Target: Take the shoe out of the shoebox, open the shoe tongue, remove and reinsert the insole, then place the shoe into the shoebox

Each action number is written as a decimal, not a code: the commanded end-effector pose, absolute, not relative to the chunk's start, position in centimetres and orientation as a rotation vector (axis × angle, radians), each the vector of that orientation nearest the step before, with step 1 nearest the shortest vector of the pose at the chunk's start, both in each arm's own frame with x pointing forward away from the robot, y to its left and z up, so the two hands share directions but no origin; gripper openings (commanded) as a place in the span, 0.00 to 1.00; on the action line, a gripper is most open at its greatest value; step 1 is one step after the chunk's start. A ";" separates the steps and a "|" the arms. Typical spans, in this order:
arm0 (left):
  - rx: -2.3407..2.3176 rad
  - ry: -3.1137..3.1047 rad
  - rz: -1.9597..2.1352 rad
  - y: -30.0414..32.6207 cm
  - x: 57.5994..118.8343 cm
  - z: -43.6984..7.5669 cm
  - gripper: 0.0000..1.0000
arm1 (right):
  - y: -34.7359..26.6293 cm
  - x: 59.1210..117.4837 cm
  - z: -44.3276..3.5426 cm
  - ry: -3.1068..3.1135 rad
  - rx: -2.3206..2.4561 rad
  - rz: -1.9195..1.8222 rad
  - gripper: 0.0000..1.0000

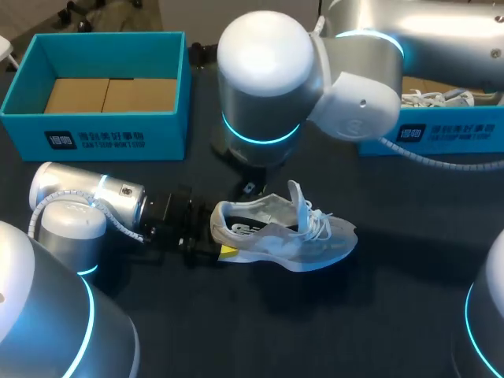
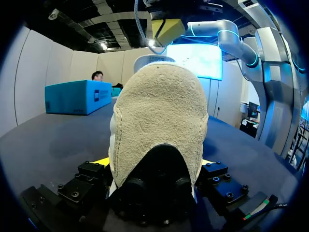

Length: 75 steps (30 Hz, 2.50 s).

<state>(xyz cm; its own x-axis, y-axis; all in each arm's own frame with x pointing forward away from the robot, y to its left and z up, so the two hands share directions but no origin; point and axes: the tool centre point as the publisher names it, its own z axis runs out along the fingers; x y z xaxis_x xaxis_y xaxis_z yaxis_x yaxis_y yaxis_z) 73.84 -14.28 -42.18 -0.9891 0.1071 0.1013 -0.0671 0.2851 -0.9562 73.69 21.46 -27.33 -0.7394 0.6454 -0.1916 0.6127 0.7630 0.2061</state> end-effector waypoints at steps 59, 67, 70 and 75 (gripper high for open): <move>-0.036 -2.400 1.796 -14.2 73.8 -42.3 0.00 | 20.5 73.8 -34.6 2.930 0.778 0.136 0.00; -0.036 -2.400 1.796 -14.2 73.8 -42.3 0.00 | 19.7 75.0 -36.4 2.961 0.766 0.114 0.00; -0.036 -2.400 1.796 -14.2 73.8 -42.3 0.00 | 19.3 75.2 -37.3 2.995 0.761 0.103 0.00; -0.036 -2.400 1.796 -14.2 73.8 -42.3 0.00 | 18.8 75.0 -38.0 3.034 0.767 0.145 0.00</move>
